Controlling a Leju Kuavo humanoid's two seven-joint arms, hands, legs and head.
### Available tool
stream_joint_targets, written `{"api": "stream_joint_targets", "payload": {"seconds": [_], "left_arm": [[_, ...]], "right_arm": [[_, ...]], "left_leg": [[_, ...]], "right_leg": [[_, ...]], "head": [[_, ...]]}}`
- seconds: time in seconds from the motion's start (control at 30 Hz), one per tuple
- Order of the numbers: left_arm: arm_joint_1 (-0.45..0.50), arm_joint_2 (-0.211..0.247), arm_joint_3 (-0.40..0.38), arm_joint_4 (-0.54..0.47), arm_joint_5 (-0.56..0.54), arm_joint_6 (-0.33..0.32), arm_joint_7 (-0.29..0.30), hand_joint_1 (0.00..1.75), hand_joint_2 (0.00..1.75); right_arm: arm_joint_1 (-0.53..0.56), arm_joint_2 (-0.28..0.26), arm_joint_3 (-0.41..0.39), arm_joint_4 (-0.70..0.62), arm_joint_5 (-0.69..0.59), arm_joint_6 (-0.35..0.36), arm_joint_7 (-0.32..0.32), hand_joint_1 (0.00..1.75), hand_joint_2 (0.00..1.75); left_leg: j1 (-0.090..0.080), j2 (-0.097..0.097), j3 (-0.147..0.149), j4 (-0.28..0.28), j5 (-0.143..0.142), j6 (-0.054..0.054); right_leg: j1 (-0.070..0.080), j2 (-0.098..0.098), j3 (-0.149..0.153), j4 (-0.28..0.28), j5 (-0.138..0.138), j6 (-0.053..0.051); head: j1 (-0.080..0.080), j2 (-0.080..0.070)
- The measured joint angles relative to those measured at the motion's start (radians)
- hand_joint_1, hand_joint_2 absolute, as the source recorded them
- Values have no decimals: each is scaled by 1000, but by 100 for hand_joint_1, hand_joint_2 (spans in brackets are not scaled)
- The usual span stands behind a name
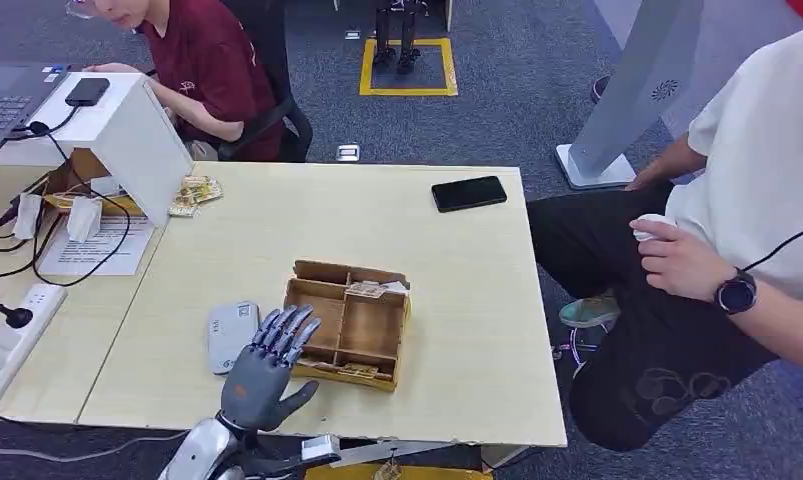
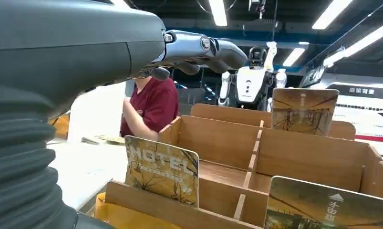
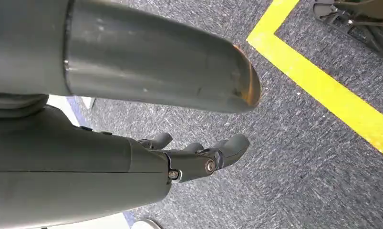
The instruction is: Pass the card to the sensor for recognition and then transmit it.
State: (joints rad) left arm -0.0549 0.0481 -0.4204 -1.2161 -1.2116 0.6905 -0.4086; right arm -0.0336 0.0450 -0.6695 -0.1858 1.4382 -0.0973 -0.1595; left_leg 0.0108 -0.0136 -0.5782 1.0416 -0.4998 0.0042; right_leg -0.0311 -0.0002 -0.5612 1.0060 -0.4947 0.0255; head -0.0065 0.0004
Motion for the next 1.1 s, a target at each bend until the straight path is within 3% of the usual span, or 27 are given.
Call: {"api": "stream_joint_targets", "payload": {"seconds": [0.33,0.37,0.4,0.57,1.1], "left_arm": [[-2,0,14,0,-28,0,21,0,175],[-2,0,14,0,-25,0,22,75,175],[-2,0,15,0,-23,0,26,171,175],[-9,3,15,7,-1,0,56,175,175],[-22,11,15,16,18,5,58,175,175]], "right_arm": [[0,0,-2,0,6,0,-1,0,0],[0,0,-3,0,6,0,-1,0,0],[0,0,-3,0,6,0,-1,0,0],[0,0,-10,0,6,0,-3,0,0],[0,0,-21,0,10,0,-15,0,0]], "left_leg": [[0,0,0,0,0,0],[0,0,0,0,0,0],[0,0,0,0,0,0],[0,0,0,0,0,0],[0,0,0,0,0,0]], "right_leg": [[0,0,0,0,0,0],[0,0,0,0,0,0],[0,0,0,0,0,0],[0,0,0,0,0,0],[0,0,0,0,0,0]], "head": [[0,0],[0,0],[0,0],[0,0],[0,0]]}}
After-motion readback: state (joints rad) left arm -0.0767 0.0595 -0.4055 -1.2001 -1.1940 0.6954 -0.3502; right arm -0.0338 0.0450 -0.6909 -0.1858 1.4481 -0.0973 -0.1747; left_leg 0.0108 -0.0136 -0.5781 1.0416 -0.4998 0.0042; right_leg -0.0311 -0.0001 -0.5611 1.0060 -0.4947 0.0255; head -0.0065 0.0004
